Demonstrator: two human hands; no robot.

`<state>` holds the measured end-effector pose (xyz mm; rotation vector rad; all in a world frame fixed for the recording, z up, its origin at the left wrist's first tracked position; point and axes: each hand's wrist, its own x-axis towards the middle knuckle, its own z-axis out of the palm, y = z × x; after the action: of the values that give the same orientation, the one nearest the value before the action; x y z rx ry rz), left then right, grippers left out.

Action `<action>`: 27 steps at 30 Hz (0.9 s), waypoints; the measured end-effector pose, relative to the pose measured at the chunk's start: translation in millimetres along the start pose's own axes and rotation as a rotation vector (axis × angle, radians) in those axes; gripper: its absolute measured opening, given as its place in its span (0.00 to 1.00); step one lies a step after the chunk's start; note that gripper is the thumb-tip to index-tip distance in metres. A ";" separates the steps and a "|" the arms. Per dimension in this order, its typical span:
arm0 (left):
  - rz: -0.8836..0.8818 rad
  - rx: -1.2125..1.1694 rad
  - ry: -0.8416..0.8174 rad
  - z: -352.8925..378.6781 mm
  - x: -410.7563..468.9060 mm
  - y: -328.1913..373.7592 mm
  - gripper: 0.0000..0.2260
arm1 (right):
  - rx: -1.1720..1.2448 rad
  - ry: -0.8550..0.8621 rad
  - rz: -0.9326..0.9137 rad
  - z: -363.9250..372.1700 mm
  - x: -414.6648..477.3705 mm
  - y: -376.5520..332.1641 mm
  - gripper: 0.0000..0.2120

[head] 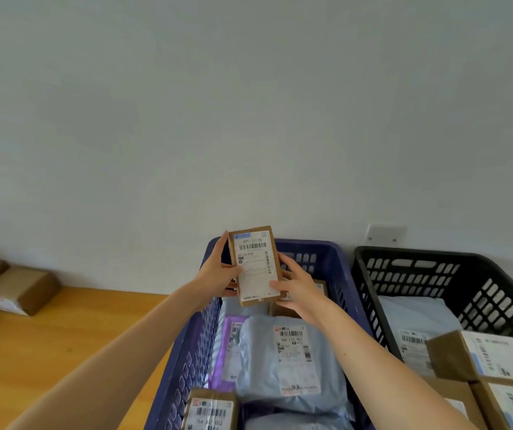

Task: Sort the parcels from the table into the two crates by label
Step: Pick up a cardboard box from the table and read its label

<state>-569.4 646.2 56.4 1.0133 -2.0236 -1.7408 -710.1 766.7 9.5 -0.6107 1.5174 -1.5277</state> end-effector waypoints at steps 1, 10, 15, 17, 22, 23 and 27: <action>-0.005 0.011 -0.003 -0.6 4.5 0.4 0.36 | 0.004 -0.003 0.007 -1.5 5.4 0.3 0.32; -0.070 0.003 -0.048 -8.0 35.8 -13.2 0.36 | -0.017 -0.038 0.083 -11.4 31.2 15.4 0.30; -0.034 -0.020 0.034 -4.8 44.3 -24.2 0.25 | -0.111 0.008 0.051 -16.7 41.7 26.2 0.30; -0.011 0.006 0.107 -3.4 45.4 -27.1 0.20 | -0.128 0.036 0.040 -18.5 42.6 27.8 0.29; 0.005 0.161 0.182 -10.0 47.3 -34.1 0.12 | -0.189 0.170 -0.033 -18.9 46.1 31.5 0.24; 0.021 0.234 0.185 -12.2 47.8 -35.4 0.12 | -0.195 0.214 -0.043 -18.6 46.8 31.6 0.24; 0.103 0.481 0.098 -17.4 47.9 -41.4 0.17 | -0.206 0.351 -0.074 -18.3 48.4 27.5 0.22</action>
<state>-579.4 600.4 10.6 1.0745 -2.4381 -1.1498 -743.0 739.5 -30.7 -0.5386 1.9556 -1.6076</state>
